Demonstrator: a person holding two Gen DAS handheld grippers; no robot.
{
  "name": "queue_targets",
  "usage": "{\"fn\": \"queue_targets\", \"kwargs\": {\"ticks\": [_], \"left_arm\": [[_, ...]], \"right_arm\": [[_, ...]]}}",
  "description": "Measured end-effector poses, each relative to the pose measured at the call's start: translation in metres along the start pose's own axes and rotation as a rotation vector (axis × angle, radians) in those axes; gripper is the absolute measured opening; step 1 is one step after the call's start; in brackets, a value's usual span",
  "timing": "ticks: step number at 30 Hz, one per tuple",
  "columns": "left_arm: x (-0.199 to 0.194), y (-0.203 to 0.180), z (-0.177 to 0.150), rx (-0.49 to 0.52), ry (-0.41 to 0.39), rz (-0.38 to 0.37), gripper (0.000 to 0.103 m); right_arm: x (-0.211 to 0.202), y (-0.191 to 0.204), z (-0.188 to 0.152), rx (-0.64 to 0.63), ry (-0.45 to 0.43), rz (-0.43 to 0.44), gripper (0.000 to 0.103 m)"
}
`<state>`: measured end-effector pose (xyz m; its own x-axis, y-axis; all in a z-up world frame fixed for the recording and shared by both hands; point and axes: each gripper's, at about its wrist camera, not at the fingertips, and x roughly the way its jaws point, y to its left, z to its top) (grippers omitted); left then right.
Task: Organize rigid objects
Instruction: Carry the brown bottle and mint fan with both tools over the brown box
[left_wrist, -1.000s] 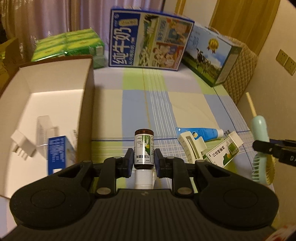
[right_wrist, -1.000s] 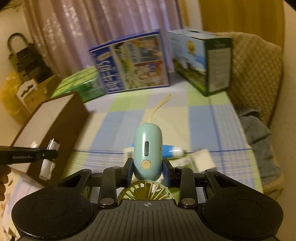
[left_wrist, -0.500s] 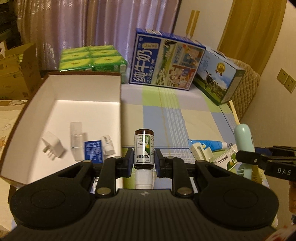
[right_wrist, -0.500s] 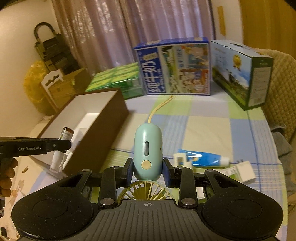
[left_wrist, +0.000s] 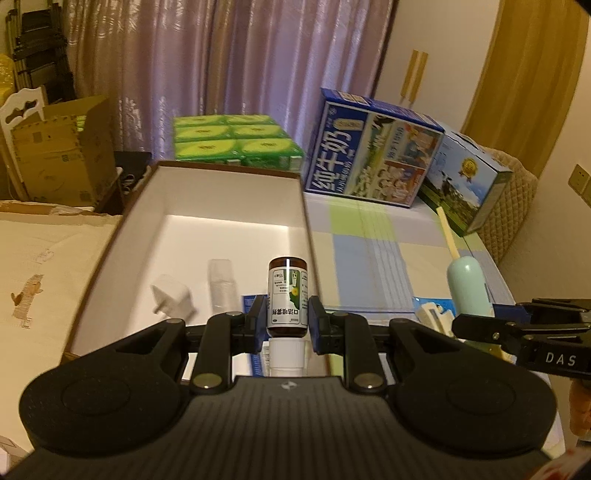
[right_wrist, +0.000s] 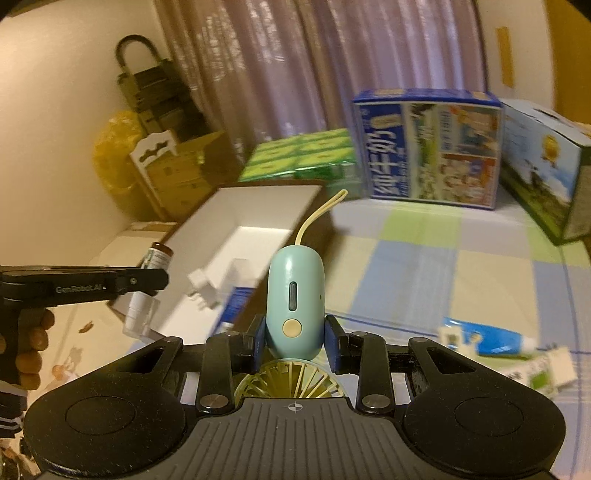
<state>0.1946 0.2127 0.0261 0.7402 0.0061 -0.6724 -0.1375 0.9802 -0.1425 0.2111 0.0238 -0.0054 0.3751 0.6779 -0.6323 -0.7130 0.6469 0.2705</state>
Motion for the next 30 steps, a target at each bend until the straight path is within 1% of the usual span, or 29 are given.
{"fn": "queue_targets", "kwargs": {"ticks": [6, 15, 23, 30], "left_arm": [[-0.005, 0.027, 0.005, -0.006, -0.012, 0.024, 0.019], [0.005, 0.06, 0.02, -0.003, -0.017, 0.036, 0.019], [0.033, 0.081, 0.038, 0.022, 0.004, 0.041, 0.019], [0.076, 0.093, 0.062, 0.067, 0.05, 0.047, 0.019]], "right_arm": [[0.027, 0.032, 0.015, -0.032, -0.005, 0.059, 0.03], [0.066, 0.064, 0.037, -0.061, -0.002, 0.095, 0.03], [0.11, 0.075, 0.059, -0.068, 0.026, 0.07, 0.03], [0.158, 0.07, 0.079, -0.073, 0.058, 0.011, 0.03]]}}
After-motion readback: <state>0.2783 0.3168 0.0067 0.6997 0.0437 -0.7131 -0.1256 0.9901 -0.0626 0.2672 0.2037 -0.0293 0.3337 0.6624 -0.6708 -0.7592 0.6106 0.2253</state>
